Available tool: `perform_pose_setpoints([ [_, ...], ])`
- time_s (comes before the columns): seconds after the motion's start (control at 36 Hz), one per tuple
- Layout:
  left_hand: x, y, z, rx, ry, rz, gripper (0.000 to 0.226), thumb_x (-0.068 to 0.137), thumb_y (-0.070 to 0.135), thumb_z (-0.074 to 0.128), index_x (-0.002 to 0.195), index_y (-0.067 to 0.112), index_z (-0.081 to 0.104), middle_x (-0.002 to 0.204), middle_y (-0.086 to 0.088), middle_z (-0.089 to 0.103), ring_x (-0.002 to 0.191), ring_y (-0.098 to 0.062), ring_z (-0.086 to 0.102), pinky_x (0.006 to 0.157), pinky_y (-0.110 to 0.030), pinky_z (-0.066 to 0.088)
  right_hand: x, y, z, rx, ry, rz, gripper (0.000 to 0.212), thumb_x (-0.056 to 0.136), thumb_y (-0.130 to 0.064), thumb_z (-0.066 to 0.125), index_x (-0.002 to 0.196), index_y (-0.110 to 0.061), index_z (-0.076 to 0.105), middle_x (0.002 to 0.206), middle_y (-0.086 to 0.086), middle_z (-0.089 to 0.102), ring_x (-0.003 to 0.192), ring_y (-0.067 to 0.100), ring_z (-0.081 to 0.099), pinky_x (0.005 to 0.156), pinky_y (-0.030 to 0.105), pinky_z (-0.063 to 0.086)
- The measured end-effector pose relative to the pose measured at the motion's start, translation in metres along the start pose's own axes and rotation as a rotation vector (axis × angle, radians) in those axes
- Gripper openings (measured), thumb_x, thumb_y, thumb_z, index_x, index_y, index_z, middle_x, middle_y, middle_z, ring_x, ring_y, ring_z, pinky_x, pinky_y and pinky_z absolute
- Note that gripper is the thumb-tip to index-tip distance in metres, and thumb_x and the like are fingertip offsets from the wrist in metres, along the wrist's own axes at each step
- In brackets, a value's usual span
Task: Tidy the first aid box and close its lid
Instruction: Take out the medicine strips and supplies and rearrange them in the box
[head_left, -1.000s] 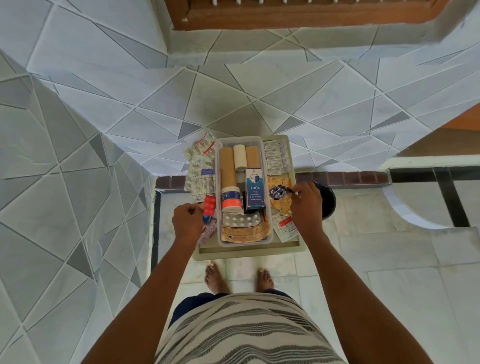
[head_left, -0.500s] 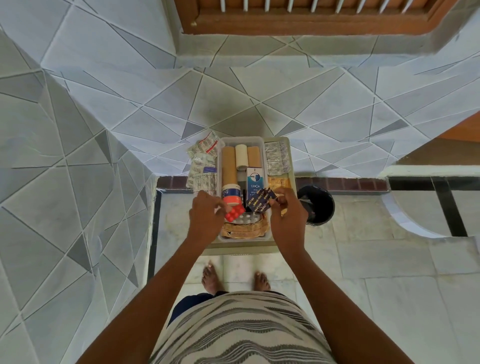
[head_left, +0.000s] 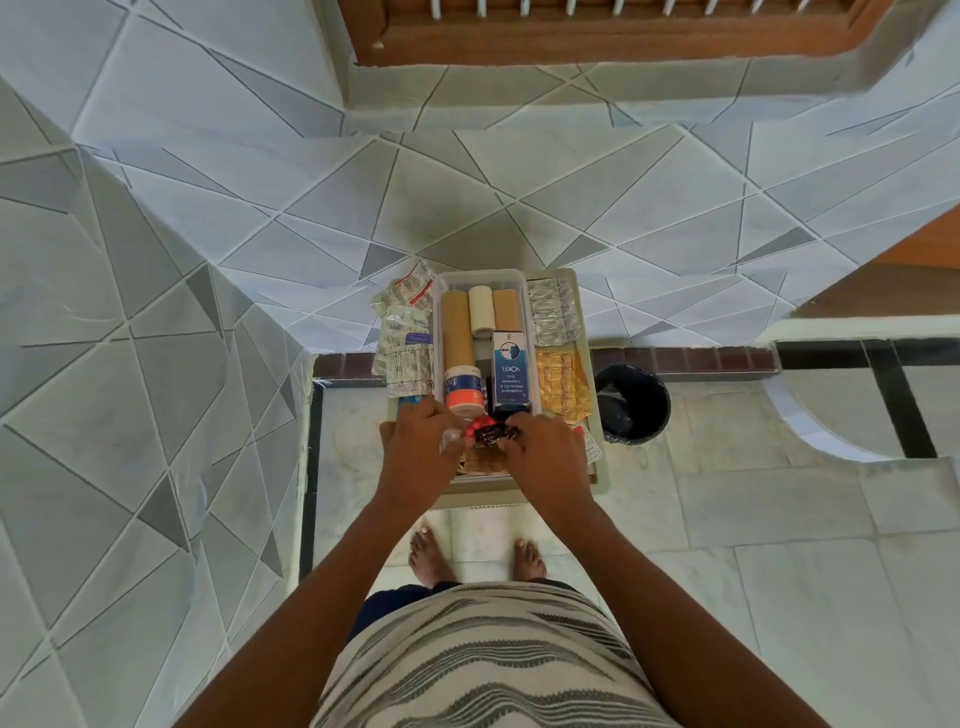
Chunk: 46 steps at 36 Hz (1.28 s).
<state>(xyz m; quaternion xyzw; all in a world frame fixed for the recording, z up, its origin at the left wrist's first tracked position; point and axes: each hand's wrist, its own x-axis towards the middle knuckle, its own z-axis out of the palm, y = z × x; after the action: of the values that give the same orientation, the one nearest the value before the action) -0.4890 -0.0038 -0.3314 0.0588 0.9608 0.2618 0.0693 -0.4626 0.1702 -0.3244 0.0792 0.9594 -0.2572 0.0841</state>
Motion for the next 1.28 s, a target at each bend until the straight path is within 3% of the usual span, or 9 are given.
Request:
perform_pose_setpoints([
  [0.08, -0.007, -0.006, -0.004, 0.229, -0.151, 0.045, 0.028, 0.082, 0.036, 0.074, 0.109, 0.032, 0.070, 0.121, 0.015, 0.056, 0.116, -0.015, 0.047, 0.086, -0.035, 0.027, -0.001, 0.003, 0.000, -0.081, -0.030, -0.044, 0.025, 0.094, -0.031, 0.063, 0.115, -0.019, 0.069, 0.114, 0.005, 0.064, 0.111, 0.024, 0.055, 0.094, 0.040, 0.045],
  [0.25, 0.003, 0.000, -0.012, 0.366, -0.299, 0.093, 0.037, 0.086, 0.036, 0.069, 0.123, 0.033, 0.065, 0.129, 0.014, 0.056, 0.121, -0.017, 0.043, 0.095, -0.038, 0.034, -0.002, 0.015, -0.005, -0.114, -0.112, -0.106, 0.019, 0.087, -0.029, 0.073, 0.103, -0.019, 0.077, 0.113, 0.002, 0.057, 0.110, 0.021, 0.049, 0.092, 0.037, 0.046],
  [0.44, 0.011, 0.007, -0.008, 0.458, -0.324, 0.099, 0.040, 0.081, 0.035, 0.075, 0.120, 0.031, 0.067, 0.123, 0.009, 0.060, 0.118, -0.021, 0.047, 0.094, -0.038, 0.040, 0.003, 0.005, -0.011, -0.234, -0.160, -0.114, 0.022, 0.090, -0.028, 0.071, 0.110, -0.020, 0.075, 0.120, 0.002, 0.061, 0.116, 0.023, 0.048, 0.096, 0.040, 0.045],
  [0.61, 0.014, 0.000, -0.008, 0.245, -0.399, 0.060, 0.030, 0.084, 0.026, 0.074, 0.113, 0.029, 0.067, 0.127, 0.010, 0.054, 0.115, -0.023, 0.047, 0.091, -0.042, 0.046, 0.011, -0.002, -0.013, -0.267, -0.182, -0.061, 0.020, 0.091, -0.015, 0.068, 0.110, -0.009, 0.070, 0.118, 0.006, 0.065, 0.112, 0.026, 0.050, 0.088, 0.038, 0.048],
  [0.72, 0.012, 0.007, -0.006, 0.344, -0.380, 0.087, 0.035, 0.085, 0.020, 0.065, 0.119, 0.028, 0.064, 0.129, 0.007, 0.054, 0.118, -0.026, 0.045, 0.093, -0.043, 0.044, 0.011, -0.009, -0.009, -0.345, -0.192, -0.062, 0.022, 0.093, -0.011, 0.064, 0.114, -0.010, 0.070, 0.120, 0.006, 0.063, 0.115, 0.029, 0.048, 0.088, 0.039, 0.048],
  [0.94, 0.014, 0.008, -0.006, 0.436, -0.334, 0.092, 0.041, 0.076, 0.027, 0.076, 0.116, 0.027, 0.068, 0.125, 0.005, 0.060, 0.121, -0.027, 0.047, 0.098, -0.047, 0.045, 0.016, -0.009, 0.004, -0.410, -0.158, -0.062, 0.018, 0.089, -0.014, 0.067, 0.106, -0.015, 0.073, 0.113, 0.000, 0.066, 0.116, 0.028, 0.047, 0.092, 0.040, 0.045],
  [1.06, 0.010, 0.012, -0.009, 0.489, -0.313, 0.103, 0.037, 0.080, 0.025, 0.072, 0.116, 0.025, 0.067, 0.123, 0.004, 0.061, 0.120, -0.026, 0.049, 0.095, -0.045, 0.046, 0.017, 0.013, 0.005, -0.292, -0.121, -0.132, 0.016, 0.086, -0.022, 0.073, 0.102, -0.021, 0.075, 0.108, -0.005, 0.068, 0.105, 0.020, 0.052, 0.087, 0.034, 0.045],
  [1.17, 0.011, 0.018, -0.020, 0.449, -0.177, 0.107, 0.031, 0.084, 0.030, 0.069, 0.115, 0.026, 0.068, 0.116, 0.005, 0.065, 0.113, -0.023, 0.054, 0.089, -0.040, 0.047, 0.007, 0.036, -0.008, 0.261, 0.109, -0.057, 0.008, 0.087, -0.022, 0.075, 0.094, -0.019, 0.077, 0.100, -0.008, 0.071, 0.091, 0.011, 0.063, 0.078, 0.025, 0.052],
  [1.28, 0.021, 0.031, -0.012, 0.220, -0.065, 0.209, 0.018, 0.088, 0.027, 0.066, 0.105, 0.023, 0.073, 0.106, 0.004, 0.067, 0.100, -0.019, 0.057, 0.084, -0.038, 0.051, 0.013, 0.060, -0.017, 0.327, 0.321, 0.084, 0.015, 0.086, -0.016, 0.078, 0.100, -0.012, 0.075, 0.103, 0.001, 0.068, 0.081, 0.012, 0.064, 0.072, 0.027, 0.058],
])
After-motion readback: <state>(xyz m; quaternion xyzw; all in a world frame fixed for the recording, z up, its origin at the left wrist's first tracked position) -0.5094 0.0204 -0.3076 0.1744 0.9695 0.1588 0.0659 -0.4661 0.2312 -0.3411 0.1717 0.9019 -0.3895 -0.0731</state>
